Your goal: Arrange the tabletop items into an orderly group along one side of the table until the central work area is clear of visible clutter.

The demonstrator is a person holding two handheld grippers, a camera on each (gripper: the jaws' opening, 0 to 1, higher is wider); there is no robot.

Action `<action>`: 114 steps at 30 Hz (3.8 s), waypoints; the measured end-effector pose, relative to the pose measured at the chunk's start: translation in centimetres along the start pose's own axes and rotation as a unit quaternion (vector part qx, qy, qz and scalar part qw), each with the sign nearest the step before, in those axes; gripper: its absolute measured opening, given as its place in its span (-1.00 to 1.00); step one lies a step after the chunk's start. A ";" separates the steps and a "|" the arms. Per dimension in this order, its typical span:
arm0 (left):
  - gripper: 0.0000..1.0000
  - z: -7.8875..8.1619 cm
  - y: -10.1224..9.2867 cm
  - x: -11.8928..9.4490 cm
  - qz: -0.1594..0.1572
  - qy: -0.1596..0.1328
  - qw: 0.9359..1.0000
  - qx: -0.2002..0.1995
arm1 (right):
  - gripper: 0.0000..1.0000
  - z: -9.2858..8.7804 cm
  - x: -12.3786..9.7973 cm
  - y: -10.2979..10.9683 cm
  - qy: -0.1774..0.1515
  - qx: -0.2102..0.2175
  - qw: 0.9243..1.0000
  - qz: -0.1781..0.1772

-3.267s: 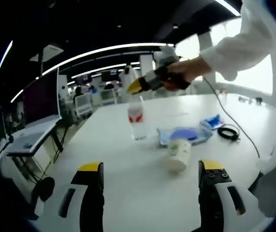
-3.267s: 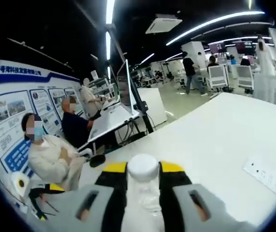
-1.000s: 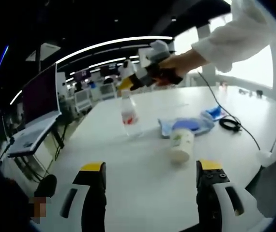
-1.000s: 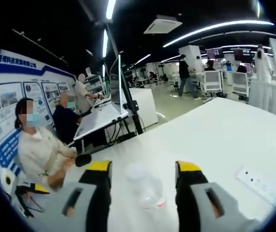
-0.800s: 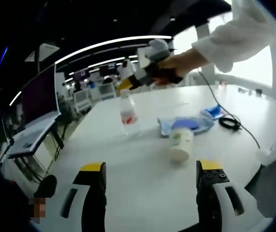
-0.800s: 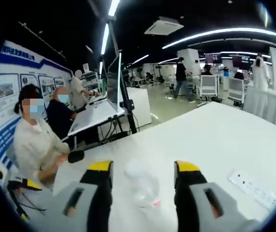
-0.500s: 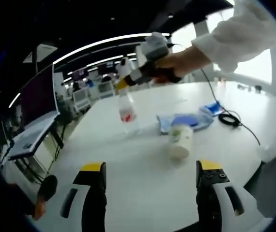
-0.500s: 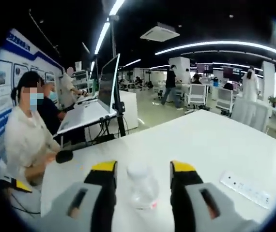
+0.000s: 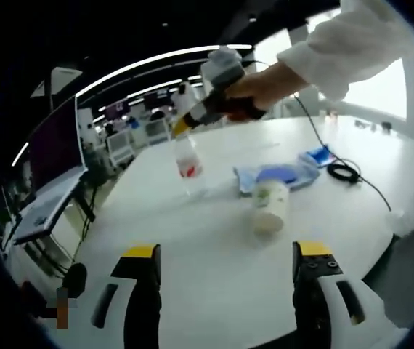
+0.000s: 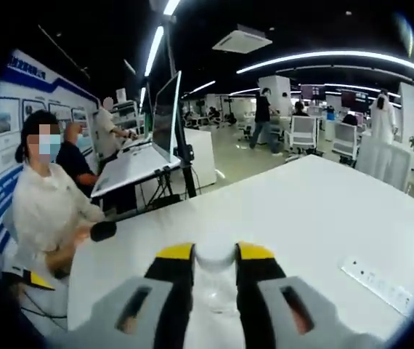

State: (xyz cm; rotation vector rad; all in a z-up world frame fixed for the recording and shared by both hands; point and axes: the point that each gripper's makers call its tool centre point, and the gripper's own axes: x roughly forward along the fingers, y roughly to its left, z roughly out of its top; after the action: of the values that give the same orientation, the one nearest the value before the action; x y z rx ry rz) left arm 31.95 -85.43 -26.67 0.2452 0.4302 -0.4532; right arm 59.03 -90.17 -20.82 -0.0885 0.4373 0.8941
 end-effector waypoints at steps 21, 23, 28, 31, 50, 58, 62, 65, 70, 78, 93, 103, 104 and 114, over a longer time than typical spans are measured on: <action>0.40 -0.1 -0.1 0.1 -0.002 0.006 1.000 0.008 | -0.63 0.5 -0.4 1.6 0.017 -0.101 0.982 0.156; 0.40 0.0 -0.1 0.1 -0.002 0.003 1.000 0.008 | -0.63 0.1 -0.5 2.0 0.022 -0.099 0.982 0.160; 0.40 -0.2 -0.2 0.2 -0.002 0.009 1.000 0.011 | -0.63 -0.3 -0.7 2.5 0.019 -0.082 0.982 0.168; 0.40 -0.4 -0.2 0.2 -0.002 0.013 1.000 0.014 | -0.63 -0.2 -0.4 1.6 0.014 -0.066 0.984 0.165; 0.38 -0.6 -0.4 0.2 -0.005 0.019 1.000 0.021 | -0.60 -0.6 -0.5 1.9 0.013 -0.068 0.983 0.169; 0.43 -0.5 -0.3 0.2 -0.003 0.016 1.000 0.017 | 0.36 -0.8 0.0 1.2 0.020 -0.013 0.993 0.115; 0.45 -0.7 -0.3 0.2 -0.002 0.021 1.000 0.019 | 0.46 -0.9 -1.2 1.7 0.026 0.012 0.993 0.116; 0.46 -0.6 -0.3 0.2 0.000 0.018 1.000 0.023 | 0.43 -1.4 -3.1 2.4 0.011 0.047 0.993 0.103; 0.48 -0.6 -0.3 0.2 -0.001 0.017 1.000 0.024 | 0.45 -4.8 -5.6 3.9 0.022 0.084 0.992 0.091; 0.55 -1.4 -1.6 0.6 -0.025 0.037 0.998 0.043 | 0.42 -7.4 -8.9 4.3 0.023 0.109 0.990 0.084; 0.54 -2.5 -1.0 0.8 -0.006 0.065 0.995 0.073 | 0.39 -11.1 -13.2 4.4 0.015 0.156 0.986 0.065; 0.49 -2.8 0.0 0.5 0.019 0.076 0.994 0.078 | 0.36 -12.0 -14.0 5.0 0.025 0.155 0.985 0.069; 0.50 -2.8 0.0 0.6 0.018 0.077 0.994 0.076 | 0.35 -12.0 -14.0 5.0 0.026 0.156 0.985 0.070; 0.58 1.3 -0.8 -0.6 0.009 -0.032 0.999 0.013 | 0.14 -14.2 -13.9 6.1 0.068 0.154 0.981 0.099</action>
State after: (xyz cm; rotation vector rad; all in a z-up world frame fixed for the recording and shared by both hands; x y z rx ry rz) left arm 31.54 -86.33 -25.35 0.2598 0.3589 -0.4479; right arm 42.05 -100.16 -27.47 0.1820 0.7181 1.0077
